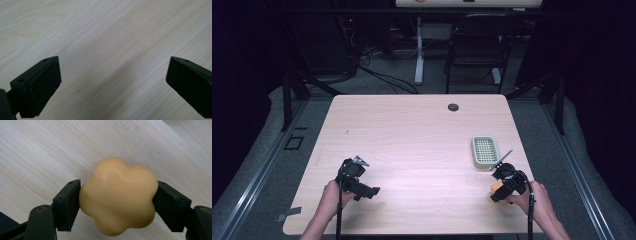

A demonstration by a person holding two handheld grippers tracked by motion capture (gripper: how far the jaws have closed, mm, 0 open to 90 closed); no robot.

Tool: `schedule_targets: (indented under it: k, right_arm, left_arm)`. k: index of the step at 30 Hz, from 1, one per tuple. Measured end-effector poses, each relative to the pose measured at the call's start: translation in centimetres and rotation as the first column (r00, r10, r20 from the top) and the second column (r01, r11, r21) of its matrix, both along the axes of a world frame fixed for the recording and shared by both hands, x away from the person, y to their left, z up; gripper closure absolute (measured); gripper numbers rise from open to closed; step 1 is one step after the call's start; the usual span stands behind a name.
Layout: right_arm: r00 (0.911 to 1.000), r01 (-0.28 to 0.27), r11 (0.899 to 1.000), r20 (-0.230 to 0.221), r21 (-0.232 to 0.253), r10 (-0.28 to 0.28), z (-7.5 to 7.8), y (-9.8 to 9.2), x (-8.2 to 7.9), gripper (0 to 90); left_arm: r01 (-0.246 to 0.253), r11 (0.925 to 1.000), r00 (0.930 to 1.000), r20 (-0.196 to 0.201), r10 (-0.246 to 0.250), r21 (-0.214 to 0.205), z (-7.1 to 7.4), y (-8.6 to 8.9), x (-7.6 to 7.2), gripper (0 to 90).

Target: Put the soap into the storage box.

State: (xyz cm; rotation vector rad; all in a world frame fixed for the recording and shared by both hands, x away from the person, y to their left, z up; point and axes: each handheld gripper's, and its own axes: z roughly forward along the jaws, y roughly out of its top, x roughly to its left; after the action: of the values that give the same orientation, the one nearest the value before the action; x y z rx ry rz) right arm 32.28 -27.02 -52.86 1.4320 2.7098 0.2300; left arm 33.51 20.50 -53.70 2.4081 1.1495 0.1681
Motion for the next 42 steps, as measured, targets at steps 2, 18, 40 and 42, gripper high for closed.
schedule_targets:
  k: [2, 18, 40, 42]
  right_arm:
    - [0.999, -0.033, 0.999, -0.03, -0.04, 0.032, 0.4, -0.2, 0.2, 26.6]
    - [0.999, -0.036, 0.998, -0.028, -0.042, 0.035, 0.8, -0.3, 0.5, 26.6]
    - [0.9998, 0.005, 1.0, 0.017, -0.009, -0.004, 1.4, 0.1, 1.9, 26.6]
    - [0.9999, -0.002, 1.0, 0.011, -0.016, 0.002, 1.6, 0.2, 2.2, 26.6]
  left_arm:
    - [0.001, 1.0, 1.0, -0.002, -0.001, -0.001, 0.0, 0.0, 0.0, 0.0]
    - [-0.002, 1.0, 1.0, -0.003, 0.002, -0.001, 0.0, 0.1, 0.0, 0.0]
    - [-0.003, 1.0, 1.0, -0.004, 0.003, -0.001, 0.0, 0.2, 0.0, 0.0]
    - [-0.002, 1.0, 1.0, -0.005, 0.002, 0.0, 0.0, 0.2, 0.0, 0.0]
